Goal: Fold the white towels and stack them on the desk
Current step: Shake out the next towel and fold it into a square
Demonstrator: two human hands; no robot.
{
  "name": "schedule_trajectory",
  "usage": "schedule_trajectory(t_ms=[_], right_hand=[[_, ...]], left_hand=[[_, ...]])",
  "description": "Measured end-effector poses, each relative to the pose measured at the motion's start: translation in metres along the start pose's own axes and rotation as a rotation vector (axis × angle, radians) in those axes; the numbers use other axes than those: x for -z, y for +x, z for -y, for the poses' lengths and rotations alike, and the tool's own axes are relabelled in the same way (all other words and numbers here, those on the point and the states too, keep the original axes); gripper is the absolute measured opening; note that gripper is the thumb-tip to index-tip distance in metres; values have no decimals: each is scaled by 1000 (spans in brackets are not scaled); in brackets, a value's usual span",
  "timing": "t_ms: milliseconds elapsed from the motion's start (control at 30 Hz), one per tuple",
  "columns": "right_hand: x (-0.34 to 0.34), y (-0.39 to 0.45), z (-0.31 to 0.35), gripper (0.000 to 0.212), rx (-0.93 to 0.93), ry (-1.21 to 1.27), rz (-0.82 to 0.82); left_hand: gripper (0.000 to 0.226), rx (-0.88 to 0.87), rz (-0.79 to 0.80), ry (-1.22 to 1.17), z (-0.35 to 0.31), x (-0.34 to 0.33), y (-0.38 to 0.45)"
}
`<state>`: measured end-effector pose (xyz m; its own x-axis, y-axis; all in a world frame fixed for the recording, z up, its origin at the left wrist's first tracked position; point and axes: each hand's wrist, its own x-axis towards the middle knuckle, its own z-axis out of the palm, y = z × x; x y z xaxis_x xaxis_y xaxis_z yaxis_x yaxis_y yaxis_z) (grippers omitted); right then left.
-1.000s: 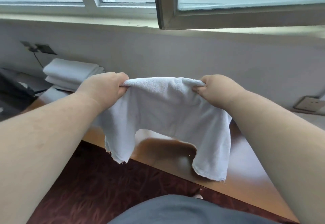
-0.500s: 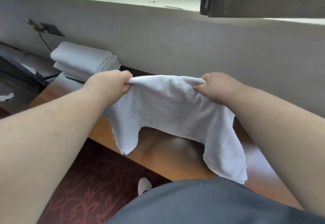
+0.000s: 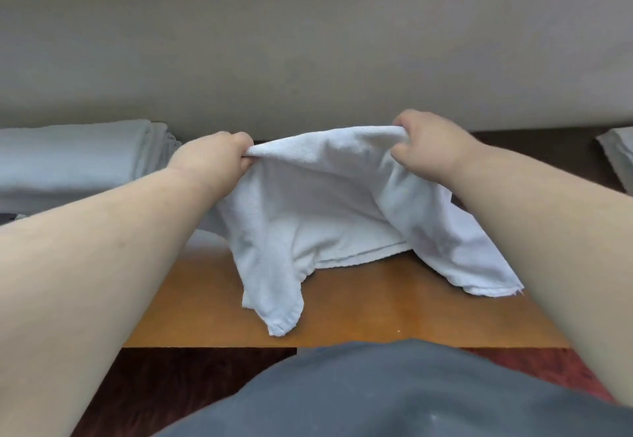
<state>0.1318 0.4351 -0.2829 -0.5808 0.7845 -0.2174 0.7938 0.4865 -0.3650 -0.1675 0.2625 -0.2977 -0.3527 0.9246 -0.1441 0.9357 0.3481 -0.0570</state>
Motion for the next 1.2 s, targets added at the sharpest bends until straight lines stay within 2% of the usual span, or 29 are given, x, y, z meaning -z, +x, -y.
schedule_trajectory(t_ms=[67, 133, 233, 300, 367, 433, 500, 567, 633, 700, 767, 833, 900, 1000, 1067, 1200], right_hand=[[-8, 0, -1, 37, -42, 64, 25], [-15, 0, -7, 32, -81, 51, 77], [-20, -2, -31, 23, -182, -62, 277], [-21, -8, -54, 31, -248, -60, 399], [-21, -16, -76, 39, -291, 17, 426], [-25, -23, -93, 34, -325, 155, 372], [-31, -26, -103, 26, -366, 313, 302], [-38, -24, -108, 27, -387, 453, 251], [-42, -23, -112, 30, -380, 605, 184], [-44, -26, -124, 34, -400, 816, 98], [-43, -31, -146, 33, -418, 855, -12], [-46, -37, -175, 29, -454, 743, -118], [-56, -41, -198, 28, -518, 639, -67], [-83, -41, -212, 37, -501, 631, 161], [-100, -39, -211, 47, -449, 607, 207], [-115, -32, -206, 64, -404, 522, 179]], left_hand=[[20, 6, 73, -14, -3, -13, 14], [21, 10, 115, -3, -9, -28, 23], [23, 97, 174, 29, -19, -43, 34], [37, 188, 227, 48, -29, -48, 39], [57, 233, 205, 36, -48, -49, 40], [68, 120, 93, -25, -83, -46, 38], [69, -146, -41, -150, -134, -41, 34], [68, -393, -69, -239, -197, -37, 31], [69, -515, 6, -213, -254, -35, 31], [70, -480, 100, -62, -293, -33, 39], [53, -414, 222, 118, -317, -30, 50], [28, -373, 365, 255, -334, -29, 65], [18, -319, 508, 387, -351, -29, 81], [30, -321, 660, 611, -372, -26, 99], [38, -311, 691, 648, -382, -28, 105], [13, -341, 684, 596, -389, -24, 102]])
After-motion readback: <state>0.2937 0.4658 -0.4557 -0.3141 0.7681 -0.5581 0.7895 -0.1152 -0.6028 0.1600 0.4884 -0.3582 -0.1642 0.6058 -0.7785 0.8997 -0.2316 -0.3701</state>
